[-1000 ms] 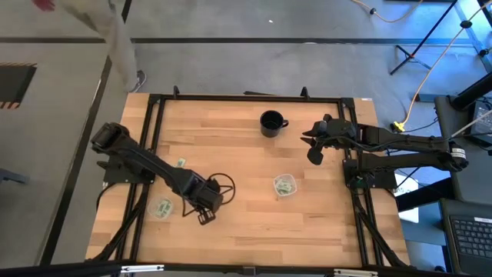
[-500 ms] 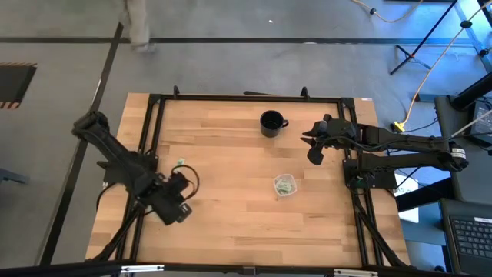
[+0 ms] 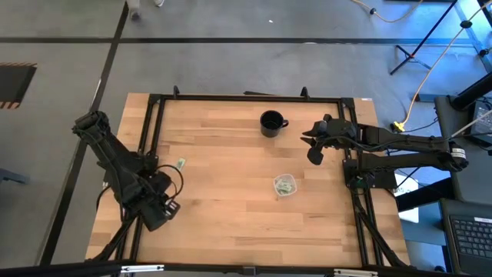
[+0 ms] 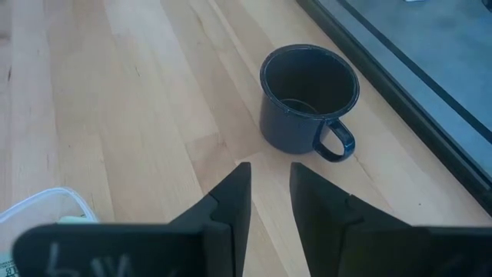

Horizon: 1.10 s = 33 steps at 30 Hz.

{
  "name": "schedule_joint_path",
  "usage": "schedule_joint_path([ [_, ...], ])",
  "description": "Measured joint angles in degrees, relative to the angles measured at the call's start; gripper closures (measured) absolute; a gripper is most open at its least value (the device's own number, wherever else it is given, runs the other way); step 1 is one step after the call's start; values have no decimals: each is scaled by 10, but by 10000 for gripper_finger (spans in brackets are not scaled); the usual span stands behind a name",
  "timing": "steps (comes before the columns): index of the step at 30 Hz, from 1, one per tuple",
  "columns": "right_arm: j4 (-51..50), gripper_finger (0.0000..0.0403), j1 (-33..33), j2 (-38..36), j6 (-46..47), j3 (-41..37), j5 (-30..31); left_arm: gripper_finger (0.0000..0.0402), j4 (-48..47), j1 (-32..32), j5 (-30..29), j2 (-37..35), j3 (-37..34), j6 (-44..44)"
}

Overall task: Pick and place Stevia / Truvia into bins
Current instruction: Put the bottom stevia packet into the left transparent container

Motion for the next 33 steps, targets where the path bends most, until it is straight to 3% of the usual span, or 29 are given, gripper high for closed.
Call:
schedule_joint_path([
  [16,0,308,0,0,-1,0,0,399,-29,1,65,96,0,-8],
  [33,0,308,0,0,-1,0,0,397,-31,2,55,131,0,12],
])
